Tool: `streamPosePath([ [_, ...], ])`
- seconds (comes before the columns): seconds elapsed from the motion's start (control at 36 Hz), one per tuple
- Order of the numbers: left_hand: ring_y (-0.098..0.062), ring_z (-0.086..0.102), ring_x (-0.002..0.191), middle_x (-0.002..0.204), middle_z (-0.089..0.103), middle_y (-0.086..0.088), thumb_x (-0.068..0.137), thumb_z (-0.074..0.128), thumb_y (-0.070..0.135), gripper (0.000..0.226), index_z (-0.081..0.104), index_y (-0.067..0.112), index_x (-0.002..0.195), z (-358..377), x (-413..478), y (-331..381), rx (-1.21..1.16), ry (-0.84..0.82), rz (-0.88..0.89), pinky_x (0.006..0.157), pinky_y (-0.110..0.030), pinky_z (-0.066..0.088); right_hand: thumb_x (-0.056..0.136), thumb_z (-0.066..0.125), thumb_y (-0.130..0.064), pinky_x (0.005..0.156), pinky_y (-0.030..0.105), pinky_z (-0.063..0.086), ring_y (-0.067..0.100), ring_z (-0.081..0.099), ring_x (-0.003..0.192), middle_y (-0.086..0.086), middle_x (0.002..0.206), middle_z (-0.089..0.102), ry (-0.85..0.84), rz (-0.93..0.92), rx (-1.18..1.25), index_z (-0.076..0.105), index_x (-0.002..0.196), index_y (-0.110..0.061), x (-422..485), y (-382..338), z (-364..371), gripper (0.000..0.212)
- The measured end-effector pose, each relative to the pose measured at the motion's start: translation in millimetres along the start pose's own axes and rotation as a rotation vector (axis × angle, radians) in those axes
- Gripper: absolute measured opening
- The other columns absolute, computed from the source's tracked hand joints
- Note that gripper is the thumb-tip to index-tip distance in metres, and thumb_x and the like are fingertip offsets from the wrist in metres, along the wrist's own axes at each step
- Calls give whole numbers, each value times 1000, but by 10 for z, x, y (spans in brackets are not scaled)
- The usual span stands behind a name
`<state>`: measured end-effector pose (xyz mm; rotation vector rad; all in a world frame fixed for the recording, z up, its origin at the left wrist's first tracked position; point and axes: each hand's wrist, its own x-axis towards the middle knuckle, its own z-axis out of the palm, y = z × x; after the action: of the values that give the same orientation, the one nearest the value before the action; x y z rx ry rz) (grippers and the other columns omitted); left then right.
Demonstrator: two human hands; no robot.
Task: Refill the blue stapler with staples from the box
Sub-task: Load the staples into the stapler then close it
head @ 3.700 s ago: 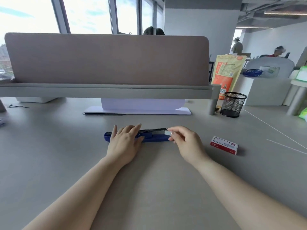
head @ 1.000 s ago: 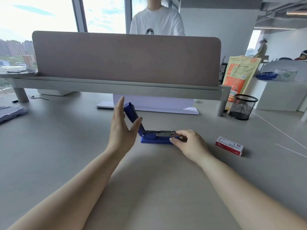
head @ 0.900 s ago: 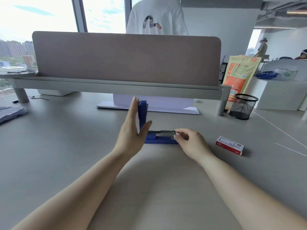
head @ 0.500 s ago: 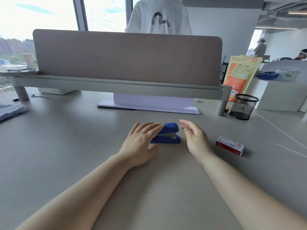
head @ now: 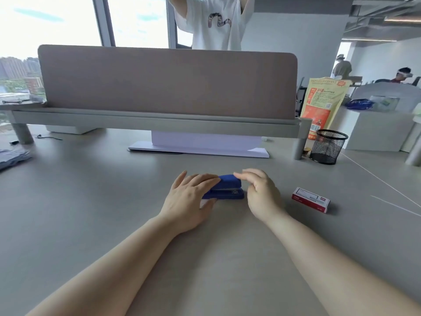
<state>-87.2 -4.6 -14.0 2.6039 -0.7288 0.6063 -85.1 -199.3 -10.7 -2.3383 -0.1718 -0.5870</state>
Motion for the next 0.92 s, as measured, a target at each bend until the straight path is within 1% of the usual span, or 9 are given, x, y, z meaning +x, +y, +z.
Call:
streamPosePath([
  [0.08,-10,40,128,136,47,18,82,44,41,49,40,36,131,7,-5,-6,2,-25,-2,116,-40,12,80,31,7,98,38,40,24,48,120,-4,132,53,-22,23,-51,60,116,-33,-12,19,-20,61],
  [0.14,-11,40,129,137,47,16,83,45,40,50,40,35,132,-5,-8,3,1,-14,-3,116,-39,12,81,32,7,100,40,41,24,47,120,-2,131,53,-23,-19,-23,57,121,-32,-38,17,-16,61],
  [0.25,-14,42,128,139,47,12,82,46,40,53,39,32,134,-36,-23,43,12,-1,-6,115,-36,12,83,43,0,103,40,40,23,46,120,2,130,54,3,-26,49,50,127,-26,-68,10,-49,51],
  [0.36,-15,40,130,141,45,12,84,52,38,53,38,31,134,-51,-34,82,45,-5,-10,115,-35,12,84,52,-9,101,40,41,24,49,118,4,124,58,31,69,44,57,117,-21,-79,41,-205,36],
  [0.47,-15,35,133,143,43,11,84,44,50,56,36,30,135,-74,-26,179,101,3,-80,114,-37,15,83,55,-14,94,37,41,29,51,114,7,118,61,94,144,-111,62,106,-16,-96,139,-464,25],
  [0.58,-16,31,135,147,38,10,86,40,54,58,30,28,137,-37,-43,319,90,-12,-144,113,-38,17,83,54,-20,92,36,39,30,46,115,5,123,57,65,225,-372,60,112,-20,-261,305,-726,30],
  [0.69,-19,16,141,153,24,11,87,34,57,65,15,28,142,2,-68,402,133,-76,-217,116,-43,7,83,52,-28,99,36,36,28,37,121,1,132,48,-15,254,-513,52,123,-26,-449,415,-836,40],
  [0.81,-20,12,141,154,18,12,88,31,58,65,11,28,142,13,-44,461,144,-96,-236,115,-44,8,86,47,-36,101,34,34,28,36,123,1,135,47,-85,266,-582,48,127,-27,-500,436,-822,42],
  [0.92,-23,0,144,157,4,10,87,25,61,68,-2,34,143,110,29,451,124,-167,-264,117,-47,5,87,45,-40,103,35,35,28,39,124,3,135,48,-116,212,-605,49,126,-23,-406,452,-749,43],
])
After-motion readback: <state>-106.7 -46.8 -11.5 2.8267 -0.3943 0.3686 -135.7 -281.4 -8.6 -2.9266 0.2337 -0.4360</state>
